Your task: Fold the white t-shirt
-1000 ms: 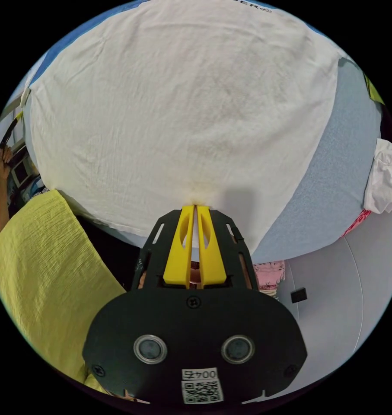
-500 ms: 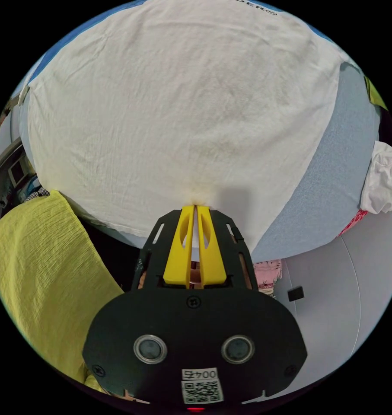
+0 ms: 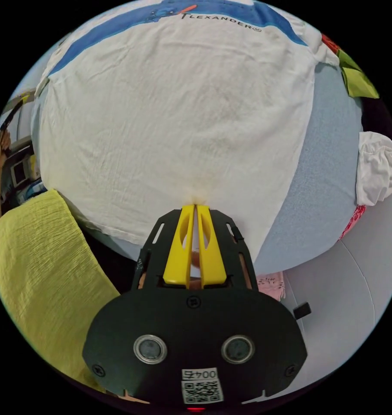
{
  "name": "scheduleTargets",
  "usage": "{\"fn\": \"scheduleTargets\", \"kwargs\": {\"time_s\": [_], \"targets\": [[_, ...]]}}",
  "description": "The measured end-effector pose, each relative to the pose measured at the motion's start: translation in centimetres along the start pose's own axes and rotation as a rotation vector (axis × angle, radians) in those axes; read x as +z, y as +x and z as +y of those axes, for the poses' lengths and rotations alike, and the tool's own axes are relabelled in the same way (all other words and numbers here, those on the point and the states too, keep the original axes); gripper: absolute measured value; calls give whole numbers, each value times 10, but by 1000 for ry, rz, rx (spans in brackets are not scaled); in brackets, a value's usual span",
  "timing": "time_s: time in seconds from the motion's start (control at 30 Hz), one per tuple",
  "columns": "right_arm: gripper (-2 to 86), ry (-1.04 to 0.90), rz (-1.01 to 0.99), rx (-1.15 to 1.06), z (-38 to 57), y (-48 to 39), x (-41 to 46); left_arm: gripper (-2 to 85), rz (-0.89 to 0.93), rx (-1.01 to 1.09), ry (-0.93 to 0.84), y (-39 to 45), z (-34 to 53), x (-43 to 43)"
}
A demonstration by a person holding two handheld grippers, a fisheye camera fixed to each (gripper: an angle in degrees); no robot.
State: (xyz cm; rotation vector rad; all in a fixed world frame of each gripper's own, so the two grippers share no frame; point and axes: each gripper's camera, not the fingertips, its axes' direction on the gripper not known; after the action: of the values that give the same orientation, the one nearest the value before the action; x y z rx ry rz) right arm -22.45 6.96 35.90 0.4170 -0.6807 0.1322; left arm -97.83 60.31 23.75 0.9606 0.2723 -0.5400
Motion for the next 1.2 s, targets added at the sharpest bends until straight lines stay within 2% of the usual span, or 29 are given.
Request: {"fn": "scheduleTargets", "kwargs": {"time_s": [0.13,0.2,0.4,0.63,1.0,1.13,1.2], "targets": [[-5,121,44,-24,27,5,-4,5,69,69,-72,110,37,44],[-6,182,51,-31,40,11,-4,4,16,113,-114,166,52,74],[-8,294,54,-143,68,36,-7,3,-148,124,-115,232,69,111],[-7,341,37,-221,82,76,-14,3,-142,101,-180,247,63,131],[27,410,-109,-132,94,155,-24,4,-134,143,-208,261,65,154],[60,644,-292,-43,92,229,-73,3,43,130,-217,246,55,154],[82,739,-364,36,78,276,-100,2,93,70,-93,232,43,144]]}}
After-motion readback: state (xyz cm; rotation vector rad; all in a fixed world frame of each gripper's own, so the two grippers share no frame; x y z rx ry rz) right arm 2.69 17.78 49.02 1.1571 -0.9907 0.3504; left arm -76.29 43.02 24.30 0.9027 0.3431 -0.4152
